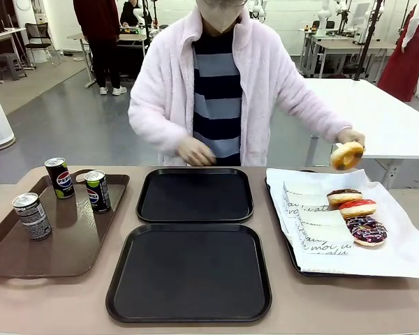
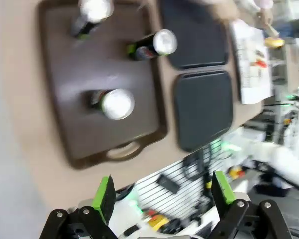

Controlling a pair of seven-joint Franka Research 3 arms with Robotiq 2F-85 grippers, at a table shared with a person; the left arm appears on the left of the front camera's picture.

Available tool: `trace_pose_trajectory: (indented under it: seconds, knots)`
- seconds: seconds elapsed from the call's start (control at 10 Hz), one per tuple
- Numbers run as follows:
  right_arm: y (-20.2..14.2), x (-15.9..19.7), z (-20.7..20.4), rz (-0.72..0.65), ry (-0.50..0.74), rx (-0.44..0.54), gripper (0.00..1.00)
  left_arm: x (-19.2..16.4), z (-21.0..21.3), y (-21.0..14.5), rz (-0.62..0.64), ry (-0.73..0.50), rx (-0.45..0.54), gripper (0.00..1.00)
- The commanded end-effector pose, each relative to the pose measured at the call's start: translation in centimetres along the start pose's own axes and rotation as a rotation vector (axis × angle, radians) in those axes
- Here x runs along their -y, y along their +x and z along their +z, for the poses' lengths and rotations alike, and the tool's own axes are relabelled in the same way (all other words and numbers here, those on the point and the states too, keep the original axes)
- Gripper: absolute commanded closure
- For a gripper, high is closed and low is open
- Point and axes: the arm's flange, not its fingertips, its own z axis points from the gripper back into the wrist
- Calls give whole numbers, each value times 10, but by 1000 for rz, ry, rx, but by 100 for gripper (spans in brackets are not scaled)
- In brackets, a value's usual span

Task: Set up donuts and drinks on trays.
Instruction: Pick up one Pepsi coke and place it on the Flat Tray.

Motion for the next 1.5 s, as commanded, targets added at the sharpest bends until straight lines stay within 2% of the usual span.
trace_pose_trajectory:
  seconds: [0.0, 0.1, 0.3, 0.6, 0.7, 1.0, 1.2, 1.3, 1.4]
  knots:
    - [1, 0, 0, 11, 15, 4, 0, 19, -16, 9, -38, 298, -179, 0]
    - [1, 0, 0, 11, 15, 4, 0, 36, -38, 20, -57, 397, -229, 0]
    - [1, 0, 0, 11, 15, 4, 0, 55, -79, 7, -88, 418, -267, 0]
    - [1, 0, 0, 11, 15, 4, 0, 74, -142, 9, -161, 479, -249, 0]
    - [1, 0, 0, 11, 15, 4, 0, 74, -157, 4, -163, 508, -211, 0]
    - [1, 0, 0, 11, 15, 4, 0, 72, -180, 2, -233, 596, -62, 0]
    - [1, 0, 0, 11, 15, 4, 0, 65, -176, -8, -243, 639, 7, 0]
    - [1, 0, 0, 11, 15, 4, 0, 71, -175, 8, -258, 557, -77, 0]
    - [1, 0, 0, 11, 15, 4, 0, 71, -175, 8, -258, 557, -77, 0]
